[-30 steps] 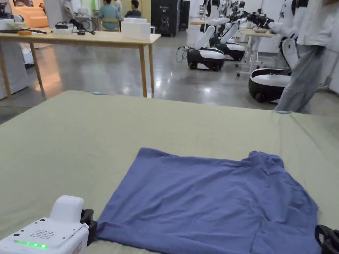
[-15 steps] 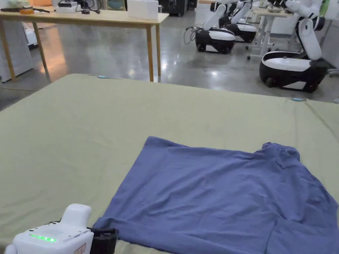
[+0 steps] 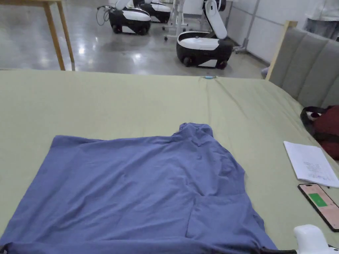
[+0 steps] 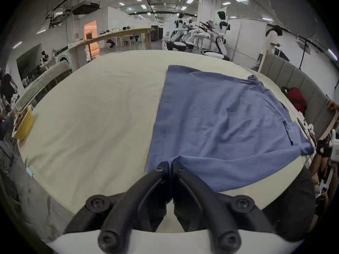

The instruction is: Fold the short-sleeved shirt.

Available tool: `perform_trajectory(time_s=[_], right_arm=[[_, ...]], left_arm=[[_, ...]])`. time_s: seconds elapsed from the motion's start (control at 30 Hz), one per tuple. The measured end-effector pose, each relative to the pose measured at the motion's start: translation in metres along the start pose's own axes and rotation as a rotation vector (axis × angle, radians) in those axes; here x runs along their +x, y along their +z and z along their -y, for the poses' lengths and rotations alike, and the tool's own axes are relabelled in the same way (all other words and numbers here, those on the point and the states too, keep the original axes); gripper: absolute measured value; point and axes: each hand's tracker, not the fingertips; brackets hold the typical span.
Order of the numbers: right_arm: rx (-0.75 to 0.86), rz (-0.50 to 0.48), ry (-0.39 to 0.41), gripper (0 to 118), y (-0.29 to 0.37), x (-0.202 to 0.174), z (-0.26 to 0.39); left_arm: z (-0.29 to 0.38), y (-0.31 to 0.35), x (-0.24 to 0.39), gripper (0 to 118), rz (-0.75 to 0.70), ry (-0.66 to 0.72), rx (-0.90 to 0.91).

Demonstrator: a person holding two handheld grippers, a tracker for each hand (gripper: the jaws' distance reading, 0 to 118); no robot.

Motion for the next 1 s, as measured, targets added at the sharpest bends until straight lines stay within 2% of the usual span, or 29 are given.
perform_trajectory(time_s=[0.03, 0.07, 0.1, 0.13, 0.2, 0.37, 0.53, 0.7, 0.8, 0.87, 0.9, 0.93, 0.97, 1.0], right_arm=[[-0.035, -0.001, 0.007, 96, -0.008, 0.000, 0.003], [-0.059, -0.024, 0.004, 56, -0.017, 0.001, 0.005], [-0.060, -0.023, -0.009, 5, -0.023, 0.002, 0.006], [-0.062, -0.022, -0.026, 6, -0.030, 0.004, 0.006], [-0.038, -0.092, -0.112, 6, -0.033, 0.010, 0.004], [0.096, -0.122, -0.153, 5, 0.007, 0.017, -0.033], [0.131, -0.083, -0.084, 5, 0.012, 0.010, -0.111], [0.051, -0.003, -0.020, 5, -0.045, 0.007, -0.180], [-0.047, 0.002, -0.037, 5, -0.099, 0.008, -0.196], [-0.113, -0.004, -0.084, 5, -0.124, 0.010, -0.194], [-0.127, -0.010, -0.110, 6, -0.132, 0.011, -0.190], [-0.119, -0.020, -0.126, 11, -0.135, 0.014, -0.186], [-0.096, -0.025, -0.134, 34, -0.133, 0.015, -0.183], [-0.046, -0.021, -0.144, 76, -0.126, 0.015, -0.180]], left_arm=[[-0.008, 0.003, -0.002, 3, 0.007, 0.009, -0.013], [-0.009, 0.005, 0.001, 3, 0.001, 0.009, -0.015], [-0.009, 0.007, 0.004, 3, -0.002, 0.010, -0.014], [-0.010, 0.010, 0.008, 3, -0.002, 0.010, -0.015], [-0.015, 0.006, -0.003, 3, 0.006, 0.022, -0.028], [-0.047, 0.031, -0.003, 2, -0.042, -0.018, 0.013], [-0.122, 0.018, -0.001, 2, -0.067, -0.086, 0.094], [-0.184, -0.052, 0.011, 2, -0.091, -0.147, 0.012], [-0.194, -0.108, 0.008, 2, -0.133, -0.164, -0.119], [-0.183, -0.133, 0.007, 3, -0.110, -0.125, -0.197], [-0.179, -0.139, 0.003, 9, -0.092, -0.093, -0.196], [-0.175, -0.138, 0.000, 39, -0.109, -0.086, -0.170], [-0.168, -0.136, 0.001, 82, -0.105, -0.071, -0.161], [-0.165, -0.128, -0.002, 113, -0.082, -0.048, -0.127]])
